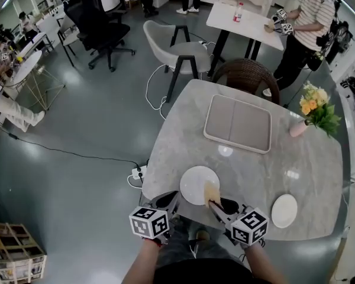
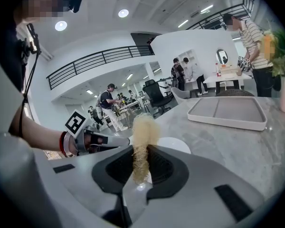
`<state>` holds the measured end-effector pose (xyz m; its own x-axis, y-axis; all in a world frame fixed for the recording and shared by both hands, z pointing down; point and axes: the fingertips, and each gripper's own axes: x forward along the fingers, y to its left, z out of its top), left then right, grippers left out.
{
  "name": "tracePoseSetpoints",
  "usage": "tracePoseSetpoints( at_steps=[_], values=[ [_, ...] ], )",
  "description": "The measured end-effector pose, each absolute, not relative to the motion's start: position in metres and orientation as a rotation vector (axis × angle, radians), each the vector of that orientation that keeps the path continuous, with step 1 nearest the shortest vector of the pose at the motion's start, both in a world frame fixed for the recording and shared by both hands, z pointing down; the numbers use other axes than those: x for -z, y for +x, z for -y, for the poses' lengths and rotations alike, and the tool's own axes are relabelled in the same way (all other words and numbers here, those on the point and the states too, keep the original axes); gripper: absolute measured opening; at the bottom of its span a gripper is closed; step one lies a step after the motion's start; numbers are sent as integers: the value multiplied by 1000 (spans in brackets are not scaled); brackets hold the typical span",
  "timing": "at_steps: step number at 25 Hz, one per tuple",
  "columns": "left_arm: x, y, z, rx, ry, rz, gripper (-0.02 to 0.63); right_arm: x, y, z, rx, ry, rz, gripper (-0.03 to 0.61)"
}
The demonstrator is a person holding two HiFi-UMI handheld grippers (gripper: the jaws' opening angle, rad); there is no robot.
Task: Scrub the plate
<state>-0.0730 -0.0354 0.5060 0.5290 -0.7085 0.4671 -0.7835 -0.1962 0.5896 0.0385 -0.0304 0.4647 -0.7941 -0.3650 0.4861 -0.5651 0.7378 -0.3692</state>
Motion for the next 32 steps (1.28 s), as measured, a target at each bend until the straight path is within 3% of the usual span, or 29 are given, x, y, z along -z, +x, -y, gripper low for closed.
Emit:
tracePoseSetpoints(
  at_steps=[15,18,23,27,32],
  values=[
    [-524,-70,94,-406,2081,948,15,-482,43,58,-742,994,2394,71],
    [-532,-73,91,-507,2109,912,18,-488,36,61,-589,974,2335,71],
    [-543,-65,83,-625,2134,807,116,-501,21,57,-176,779,2188,71],
    [-555,-65,80,-737,2122,824,127,-521,15,41,299,430,1954,71],
    [-561,-68,85,-781,2072,876,160,-538,9,36,497,233,1841,71]
  ],
)
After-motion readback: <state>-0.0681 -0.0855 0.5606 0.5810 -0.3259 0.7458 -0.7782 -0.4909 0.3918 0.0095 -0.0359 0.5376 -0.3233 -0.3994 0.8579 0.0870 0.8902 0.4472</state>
